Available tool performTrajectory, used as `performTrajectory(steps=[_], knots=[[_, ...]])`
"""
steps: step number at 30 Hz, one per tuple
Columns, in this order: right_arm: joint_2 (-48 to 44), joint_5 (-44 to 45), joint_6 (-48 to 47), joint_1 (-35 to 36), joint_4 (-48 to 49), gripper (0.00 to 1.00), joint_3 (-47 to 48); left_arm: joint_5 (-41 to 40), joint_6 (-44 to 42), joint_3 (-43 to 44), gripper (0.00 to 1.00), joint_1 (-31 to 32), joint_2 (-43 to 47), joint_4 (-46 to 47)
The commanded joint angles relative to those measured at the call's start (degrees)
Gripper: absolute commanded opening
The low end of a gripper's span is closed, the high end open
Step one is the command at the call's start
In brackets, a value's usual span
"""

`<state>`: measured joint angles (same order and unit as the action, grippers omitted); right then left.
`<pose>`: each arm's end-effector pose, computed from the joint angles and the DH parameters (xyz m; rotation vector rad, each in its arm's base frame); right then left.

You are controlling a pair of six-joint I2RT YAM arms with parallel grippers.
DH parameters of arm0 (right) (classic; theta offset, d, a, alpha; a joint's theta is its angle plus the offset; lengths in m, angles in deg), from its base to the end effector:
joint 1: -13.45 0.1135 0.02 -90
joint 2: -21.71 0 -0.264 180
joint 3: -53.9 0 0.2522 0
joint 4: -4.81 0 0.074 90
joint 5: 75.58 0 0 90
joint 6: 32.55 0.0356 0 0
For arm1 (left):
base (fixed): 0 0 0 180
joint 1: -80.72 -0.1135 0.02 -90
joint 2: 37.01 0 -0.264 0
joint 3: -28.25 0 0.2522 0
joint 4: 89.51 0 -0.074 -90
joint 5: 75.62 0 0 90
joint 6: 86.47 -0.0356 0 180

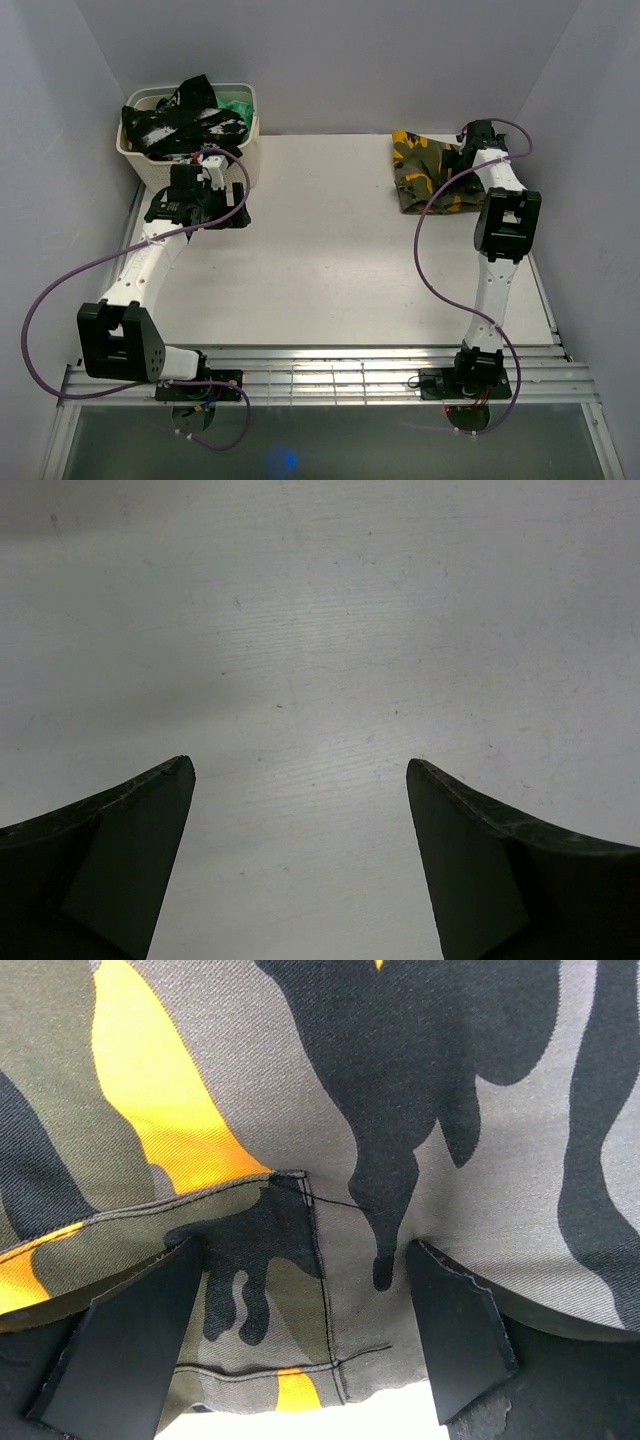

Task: Fold and stack the trousers
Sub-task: Neatly place the folded trousers to the corner

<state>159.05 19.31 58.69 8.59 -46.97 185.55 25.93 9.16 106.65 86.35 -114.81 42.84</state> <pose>0.5218 -0.0474 0.1751 0.1690 2.5683 -0.1336 0.2885 -0.0356 0.2945 0.0953 2.3944 -0.3334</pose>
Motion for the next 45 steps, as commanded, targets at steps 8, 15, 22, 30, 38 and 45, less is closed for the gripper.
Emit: performTrajectory(steps=[8,15,22,30,38,45], knots=[[9.7,-2.6,3.2,-0.2,2.3,0.89,3.9,0.8,0.5,1.5,0.98,-0.8,1.0,-0.6],[10.9,-3.1,5.0,-0.3,4.5,0.90,6.1,1.5,0.9,1.6,0.98,-1.0,0.2,-1.4],[10.1,-8.4,5.9,-0.2,5.9,0.95,6.2,1.4,0.4,1.3,0.98,-1.1,0.6,-1.2],[0.4,-15.1,7.7,1.3,6.7,0.96,2.7,1.1,0.3,3.8,0.98,-1.6,2.7,-2.1],[-22.4,-13.6,2.0,1.3,15.6,0.90,-10.9,4.2,-0.3,7.2,0.98,-2.8,7.8,-4.9],[-37.0,-14.6,-8.7,1.3,14.6,0.90,-18.4,10.1,-1.4,9.7,0.98,-4.6,8.1,-13.6]])
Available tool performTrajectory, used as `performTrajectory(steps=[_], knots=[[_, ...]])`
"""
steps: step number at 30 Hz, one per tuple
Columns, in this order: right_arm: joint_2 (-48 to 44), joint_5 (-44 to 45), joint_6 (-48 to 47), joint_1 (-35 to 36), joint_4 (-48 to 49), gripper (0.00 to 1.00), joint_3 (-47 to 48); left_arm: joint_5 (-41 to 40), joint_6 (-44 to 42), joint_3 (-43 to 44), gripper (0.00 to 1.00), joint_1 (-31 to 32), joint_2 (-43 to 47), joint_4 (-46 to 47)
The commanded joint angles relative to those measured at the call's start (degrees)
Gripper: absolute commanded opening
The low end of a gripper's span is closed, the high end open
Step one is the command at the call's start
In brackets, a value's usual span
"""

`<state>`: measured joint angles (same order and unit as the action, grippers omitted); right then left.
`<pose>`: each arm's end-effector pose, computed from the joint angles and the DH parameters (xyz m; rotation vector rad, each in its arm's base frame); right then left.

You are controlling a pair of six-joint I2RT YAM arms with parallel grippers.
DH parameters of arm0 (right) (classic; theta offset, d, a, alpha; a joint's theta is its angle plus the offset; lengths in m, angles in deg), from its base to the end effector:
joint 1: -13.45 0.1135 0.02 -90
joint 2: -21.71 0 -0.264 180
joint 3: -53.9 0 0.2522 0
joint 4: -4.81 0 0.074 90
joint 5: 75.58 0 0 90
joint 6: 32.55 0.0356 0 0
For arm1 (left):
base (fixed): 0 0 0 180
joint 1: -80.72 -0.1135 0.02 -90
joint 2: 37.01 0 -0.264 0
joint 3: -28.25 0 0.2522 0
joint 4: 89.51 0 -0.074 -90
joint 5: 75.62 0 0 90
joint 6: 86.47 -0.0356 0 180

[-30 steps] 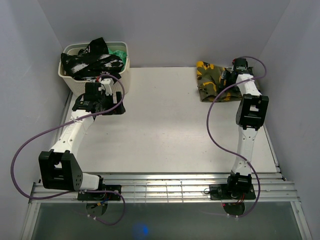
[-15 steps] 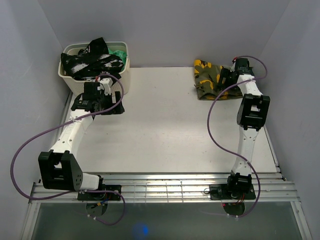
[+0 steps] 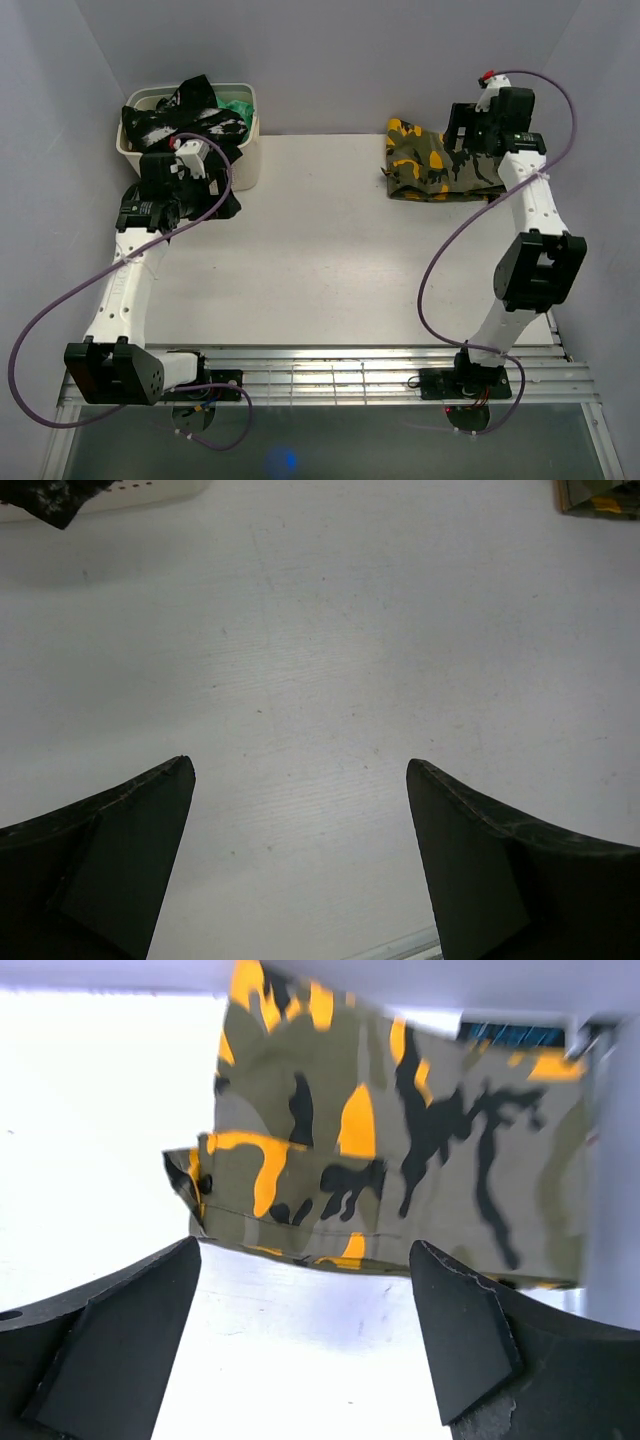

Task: Fold and stack the trousers
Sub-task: Neatly place the folded trousers to the corner

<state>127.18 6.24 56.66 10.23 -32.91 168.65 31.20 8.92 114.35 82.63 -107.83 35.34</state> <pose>0.4350 -0.0194 0.3566 -0.0441 2.0628 0.1044 0.2590 -0.0189 0.3600 0.0874 2.2603 -0.4001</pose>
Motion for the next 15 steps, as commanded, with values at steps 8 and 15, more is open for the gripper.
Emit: performTrajectory(steps=[8,15], knots=[[-28.8,-3.5,-12.3,-0.5,-8.3,0.90,-21.4,9.3,-6.9,-3.2,0.98,-0.9,6.0,-10.6],[-45.2,-13.8,-22.0,-0.6,-19.6,0.90,-38.4,7.0,-12.0,-11.6,0.98,-0.9,9.8,-10.7]])
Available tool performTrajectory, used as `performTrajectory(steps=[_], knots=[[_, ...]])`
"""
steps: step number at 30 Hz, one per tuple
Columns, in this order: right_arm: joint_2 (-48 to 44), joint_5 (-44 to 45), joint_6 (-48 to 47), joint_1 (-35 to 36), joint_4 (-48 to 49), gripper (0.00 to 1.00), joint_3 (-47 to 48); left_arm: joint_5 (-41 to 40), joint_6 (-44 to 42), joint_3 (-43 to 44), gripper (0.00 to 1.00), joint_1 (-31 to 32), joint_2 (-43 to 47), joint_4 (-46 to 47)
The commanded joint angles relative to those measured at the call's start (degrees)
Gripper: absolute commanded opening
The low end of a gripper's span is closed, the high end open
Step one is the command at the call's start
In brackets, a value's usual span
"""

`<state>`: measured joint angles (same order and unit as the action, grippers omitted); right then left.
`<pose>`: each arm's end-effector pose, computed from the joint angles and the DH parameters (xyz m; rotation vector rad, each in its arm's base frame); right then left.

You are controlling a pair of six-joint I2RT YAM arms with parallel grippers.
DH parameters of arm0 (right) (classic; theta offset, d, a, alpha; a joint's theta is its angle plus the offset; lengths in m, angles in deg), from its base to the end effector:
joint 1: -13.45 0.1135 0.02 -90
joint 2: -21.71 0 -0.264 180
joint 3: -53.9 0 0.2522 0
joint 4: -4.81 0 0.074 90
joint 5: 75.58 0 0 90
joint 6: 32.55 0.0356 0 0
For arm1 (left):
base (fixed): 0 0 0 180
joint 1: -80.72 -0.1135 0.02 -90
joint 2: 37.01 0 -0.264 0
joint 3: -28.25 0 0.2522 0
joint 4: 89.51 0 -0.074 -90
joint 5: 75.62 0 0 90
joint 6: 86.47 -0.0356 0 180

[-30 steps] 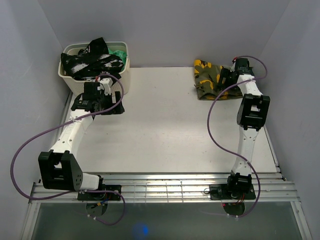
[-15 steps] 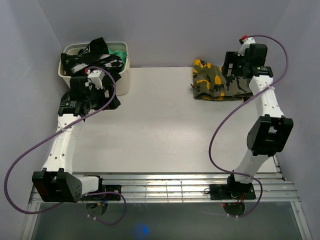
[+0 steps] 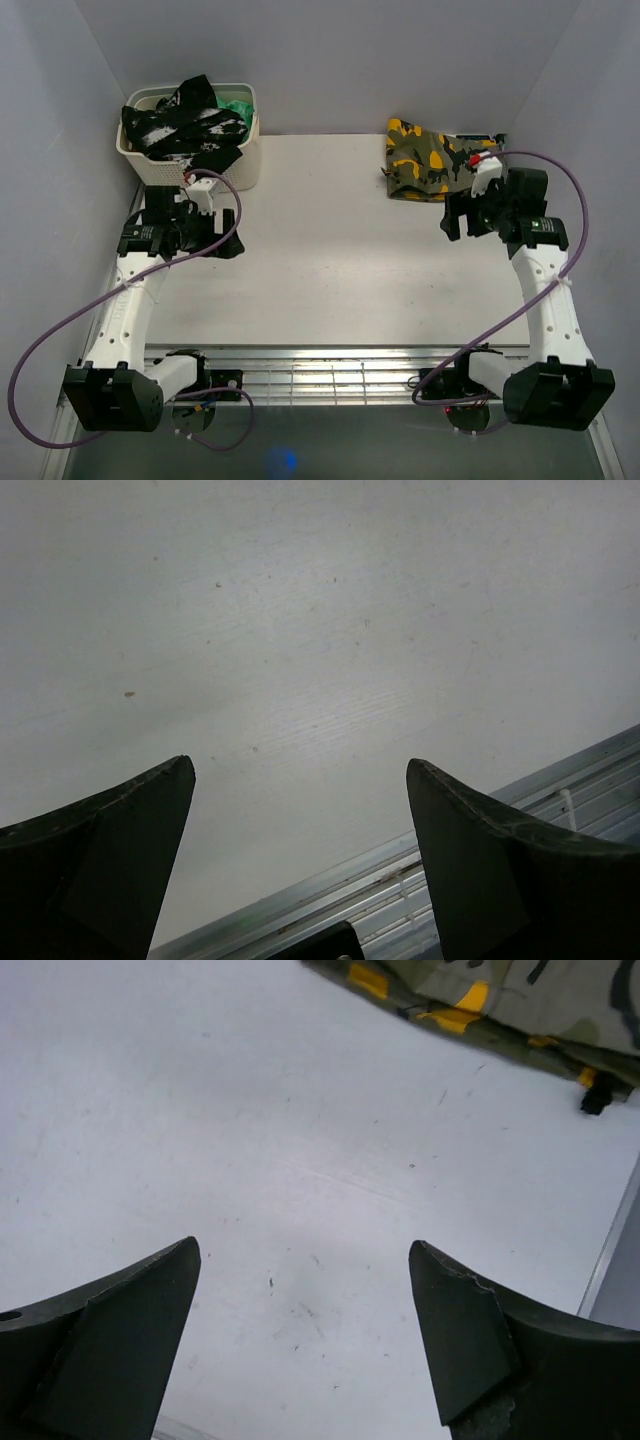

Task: Fold and stack the trousers
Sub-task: Neatly place the folded trousers to the corner

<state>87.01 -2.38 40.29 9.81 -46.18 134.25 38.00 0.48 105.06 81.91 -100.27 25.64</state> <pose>0.2409 -0.0050 0.3554 -0.4165 2.1294 0.1150 0.2127 -0.0187 0.3251 0.2669 2.4103 -0.4919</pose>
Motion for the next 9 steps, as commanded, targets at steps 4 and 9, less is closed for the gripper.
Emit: performTrajectory(steps=[4,9], knots=[[-12.5,-4.9,-7.8,-0.1,-7.6,0.90,-12.2,-0.2,-4.0,-3.2,0.98,-0.3,3.3,0.3],[-18.3,-6.5,-6.8,-0.1,-8.5,0.90,-14.4,-0.3,-4.8,-0.5,0.98,-0.2,2.2,2.0]])
